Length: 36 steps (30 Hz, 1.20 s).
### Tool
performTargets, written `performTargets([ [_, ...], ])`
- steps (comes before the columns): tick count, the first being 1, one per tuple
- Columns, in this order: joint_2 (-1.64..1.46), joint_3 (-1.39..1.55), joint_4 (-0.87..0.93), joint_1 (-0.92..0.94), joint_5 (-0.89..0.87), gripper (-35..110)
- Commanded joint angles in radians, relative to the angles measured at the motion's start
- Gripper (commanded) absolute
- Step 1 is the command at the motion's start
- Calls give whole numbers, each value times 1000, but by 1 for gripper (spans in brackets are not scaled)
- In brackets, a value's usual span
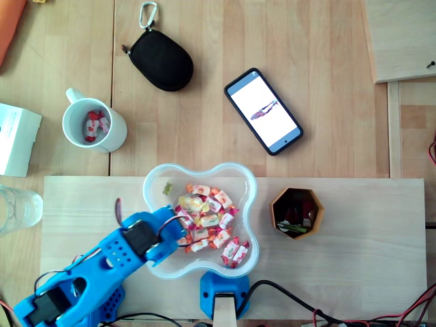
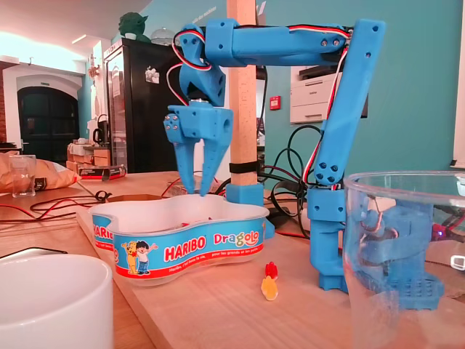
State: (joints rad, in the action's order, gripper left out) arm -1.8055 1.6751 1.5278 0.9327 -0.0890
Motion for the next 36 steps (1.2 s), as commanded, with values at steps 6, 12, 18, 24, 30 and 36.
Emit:
performTargets([
  [6, -20, 77, -193, 11, 8, 12],
  [12, -20, 126, -213, 11, 11, 15],
  [18, -20, 153, -215, 11, -8, 15],
  [24, -20, 153, -215, 11, -8, 16],
  [30, -20, 156, -215, 11, 5, 16],
  [36, -18, 160, -215, 11, 11, 25],
])
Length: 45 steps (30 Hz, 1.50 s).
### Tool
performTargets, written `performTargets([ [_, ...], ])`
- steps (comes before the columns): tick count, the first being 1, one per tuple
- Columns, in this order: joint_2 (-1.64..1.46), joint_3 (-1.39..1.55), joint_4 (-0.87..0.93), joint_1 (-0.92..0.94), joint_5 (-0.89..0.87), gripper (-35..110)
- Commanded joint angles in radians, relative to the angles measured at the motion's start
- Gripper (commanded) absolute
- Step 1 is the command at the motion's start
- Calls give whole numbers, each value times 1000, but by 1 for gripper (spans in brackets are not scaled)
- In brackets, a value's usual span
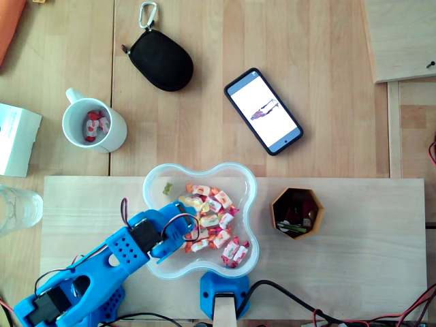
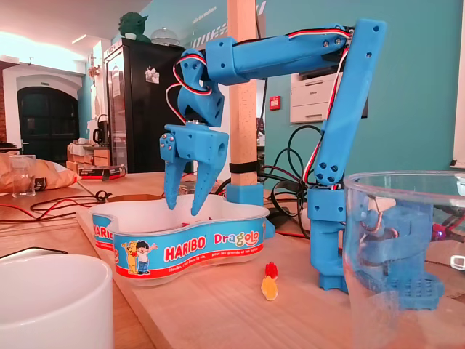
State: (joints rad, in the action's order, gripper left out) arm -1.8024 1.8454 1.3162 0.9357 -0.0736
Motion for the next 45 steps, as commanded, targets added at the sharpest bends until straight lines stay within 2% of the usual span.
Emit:
performTargets([
  [1, -21, -6, -3, 6, -3, 26],
  [11, -20, 71, -5, 5, 20, 31],
  [15, 21, 63, -11, -57, 20, 31],
  [21, 140, 51, -187, -84, 25, 31],
  [25, 141, 51, -232, -84, 35, 31],
  [34, 140, 55, -224, -83, 40, 31],
  [45, 149, -20, -17, -34, 118, 31],
])
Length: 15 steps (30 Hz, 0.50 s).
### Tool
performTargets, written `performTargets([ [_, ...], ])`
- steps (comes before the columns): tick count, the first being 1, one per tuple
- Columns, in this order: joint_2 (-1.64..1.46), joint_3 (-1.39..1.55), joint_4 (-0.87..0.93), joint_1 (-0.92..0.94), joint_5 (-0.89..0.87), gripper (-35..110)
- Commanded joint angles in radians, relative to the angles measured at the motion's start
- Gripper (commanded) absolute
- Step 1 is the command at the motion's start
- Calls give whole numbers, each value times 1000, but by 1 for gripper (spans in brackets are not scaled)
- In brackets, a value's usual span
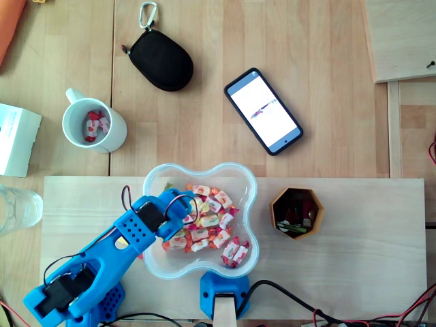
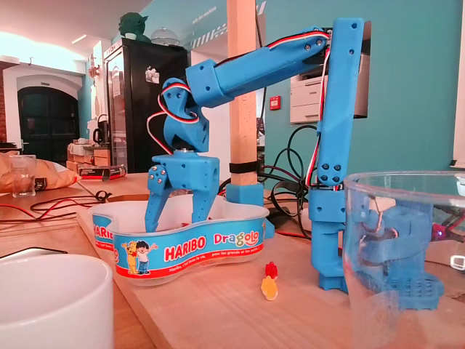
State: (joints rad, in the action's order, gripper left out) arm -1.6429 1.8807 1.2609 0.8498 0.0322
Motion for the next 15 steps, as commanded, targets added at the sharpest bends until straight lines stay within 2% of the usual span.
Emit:
performTargets([
  [1, -3, -64, 41, 60, 14, 31],
  [15, 95, -77, 40, 83, 14, 31],
])
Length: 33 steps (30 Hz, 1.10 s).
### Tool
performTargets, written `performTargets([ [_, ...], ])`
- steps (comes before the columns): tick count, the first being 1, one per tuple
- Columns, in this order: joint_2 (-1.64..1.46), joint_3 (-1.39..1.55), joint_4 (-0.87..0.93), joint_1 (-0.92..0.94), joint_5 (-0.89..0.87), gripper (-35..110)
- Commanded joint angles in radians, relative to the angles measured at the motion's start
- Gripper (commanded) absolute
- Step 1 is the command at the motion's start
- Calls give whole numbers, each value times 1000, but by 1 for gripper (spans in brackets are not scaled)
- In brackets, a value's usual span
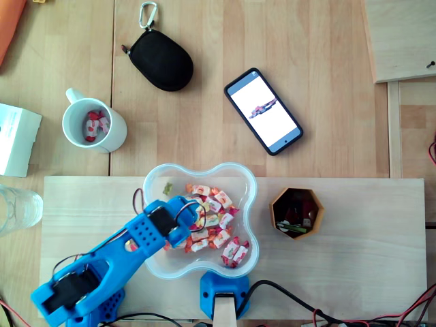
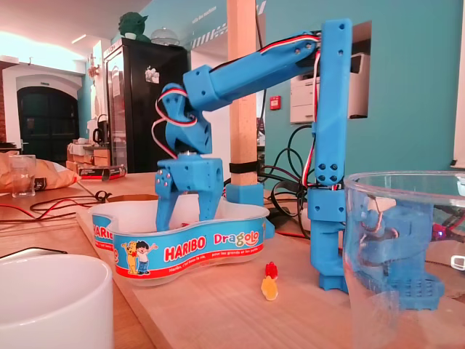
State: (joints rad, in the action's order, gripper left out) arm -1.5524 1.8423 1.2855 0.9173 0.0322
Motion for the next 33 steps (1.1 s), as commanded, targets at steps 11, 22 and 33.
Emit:
performTargets([
  [11, 37, -61, 15, 18, 15, 30],
  [22, 44, -63, 15, 23, 14, 7],
  [33, 40, -127, 34, 23, 3, -1],
])
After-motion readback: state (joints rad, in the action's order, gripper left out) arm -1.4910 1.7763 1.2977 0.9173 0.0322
